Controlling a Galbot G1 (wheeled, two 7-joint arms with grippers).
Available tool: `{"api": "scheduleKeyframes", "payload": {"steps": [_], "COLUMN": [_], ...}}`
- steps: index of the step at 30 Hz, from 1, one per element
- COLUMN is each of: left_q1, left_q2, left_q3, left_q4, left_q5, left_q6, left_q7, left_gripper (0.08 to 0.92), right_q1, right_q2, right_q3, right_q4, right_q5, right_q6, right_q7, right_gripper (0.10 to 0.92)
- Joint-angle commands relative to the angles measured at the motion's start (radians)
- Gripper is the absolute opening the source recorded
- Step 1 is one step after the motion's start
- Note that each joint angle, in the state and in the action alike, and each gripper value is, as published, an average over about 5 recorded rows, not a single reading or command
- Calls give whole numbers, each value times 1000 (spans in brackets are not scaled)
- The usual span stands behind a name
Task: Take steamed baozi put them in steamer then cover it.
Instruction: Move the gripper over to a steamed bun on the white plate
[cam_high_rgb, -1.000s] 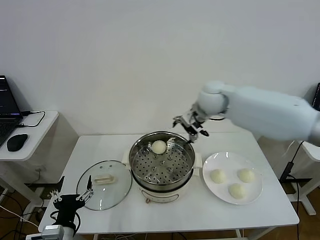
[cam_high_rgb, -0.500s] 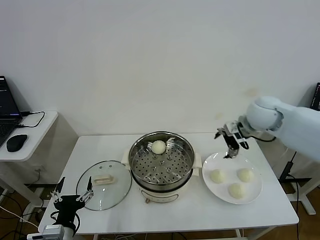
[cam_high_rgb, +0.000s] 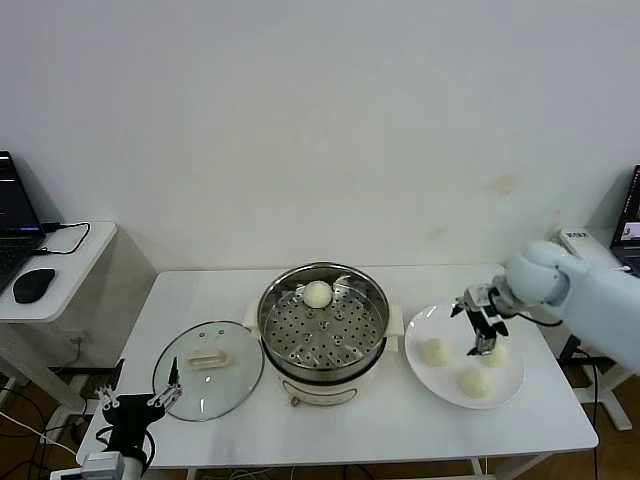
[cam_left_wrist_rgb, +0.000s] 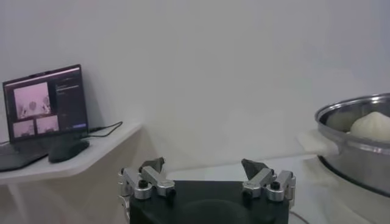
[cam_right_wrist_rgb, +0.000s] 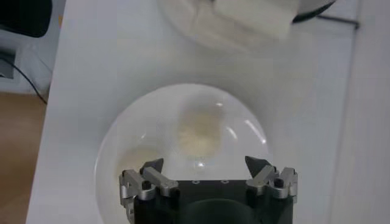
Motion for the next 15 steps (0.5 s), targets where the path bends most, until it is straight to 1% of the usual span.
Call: {"api": "scheduleKeyframes", "payload": {"steps": [1,9,15], "left_q1": [7,17,21], "left_q2": [-3,-7,-10], "left_q3": [-9,-22,-27], "left_q4": [1,-1,1], "left_q5": [1,1,1], "left_q6": [0,-2,-3], "left_q7": [1,1,0], "left_gripper": [823,823,823], "right_q1": [-215,-220,-219], "right_q2": [82,203,247], "right_q3": [160,178,179], "right_q4": [-118,-212,-263], "right_q5": [-83,-100,-122], "right_q6": [20,25,31], "right_q7": [4,28,32], "right_gripper": [823,823,823]}}
